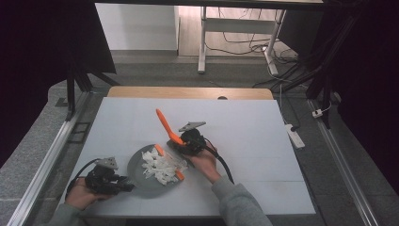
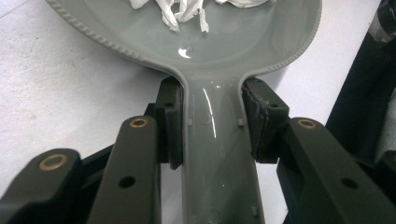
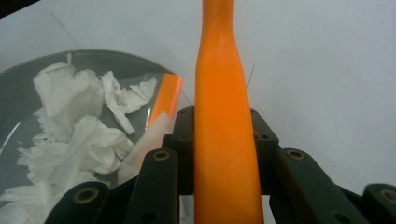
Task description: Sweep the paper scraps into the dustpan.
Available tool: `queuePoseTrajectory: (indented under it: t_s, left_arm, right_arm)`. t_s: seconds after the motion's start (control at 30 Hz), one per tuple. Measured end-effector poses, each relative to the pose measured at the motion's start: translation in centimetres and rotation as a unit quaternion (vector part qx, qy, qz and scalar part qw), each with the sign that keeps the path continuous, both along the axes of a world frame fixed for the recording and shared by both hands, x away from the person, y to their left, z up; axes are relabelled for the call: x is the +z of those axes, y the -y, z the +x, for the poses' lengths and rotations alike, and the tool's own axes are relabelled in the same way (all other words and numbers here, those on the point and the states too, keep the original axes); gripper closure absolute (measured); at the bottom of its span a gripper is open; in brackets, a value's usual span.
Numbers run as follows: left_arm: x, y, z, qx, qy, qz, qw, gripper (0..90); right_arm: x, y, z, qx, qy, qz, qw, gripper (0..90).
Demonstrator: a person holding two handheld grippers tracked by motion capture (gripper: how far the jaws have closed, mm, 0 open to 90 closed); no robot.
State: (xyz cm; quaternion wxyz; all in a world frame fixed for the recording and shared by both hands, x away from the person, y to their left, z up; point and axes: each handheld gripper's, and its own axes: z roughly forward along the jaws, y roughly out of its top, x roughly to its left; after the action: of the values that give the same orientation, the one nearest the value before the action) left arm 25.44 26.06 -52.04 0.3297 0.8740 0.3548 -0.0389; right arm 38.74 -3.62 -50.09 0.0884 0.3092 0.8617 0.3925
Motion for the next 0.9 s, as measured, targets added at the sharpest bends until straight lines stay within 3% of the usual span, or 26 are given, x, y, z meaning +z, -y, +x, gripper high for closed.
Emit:
queuePoseTrajectory:
  t_s: [0.43,0.67,0.73,0.9]
  left_arm:
    - [0.0,0.2,0.0,0.000,0.000,0.000,1.0000,61.7]
    - [-0.1,0.1,0.0,-0.001,-0.001,-0.001,1.0000,61.8]
    - [-0.1,0.1,0.0,0.000,0.000,-0.002,1.0000,61.7]
    - [-0.2,0.0,0.0,0.000,-0.001,-0.005,1.0000,61.8]
  right_arm:
    - [0.2,-3.1,-2.0,0.032,-0.005,0.018,0.9993,70.5]
    - [1.0,-4.8,-4.1,0.079,-0.012,0.033,0.9962,70.5]
    - [1.5,-4.7,-4.3,0.084,-0.003,0.035,0.9958,70.5]
    - [3.0,-3.2,-4.1,0.064,0.014,0.050,0.9966,70.5]
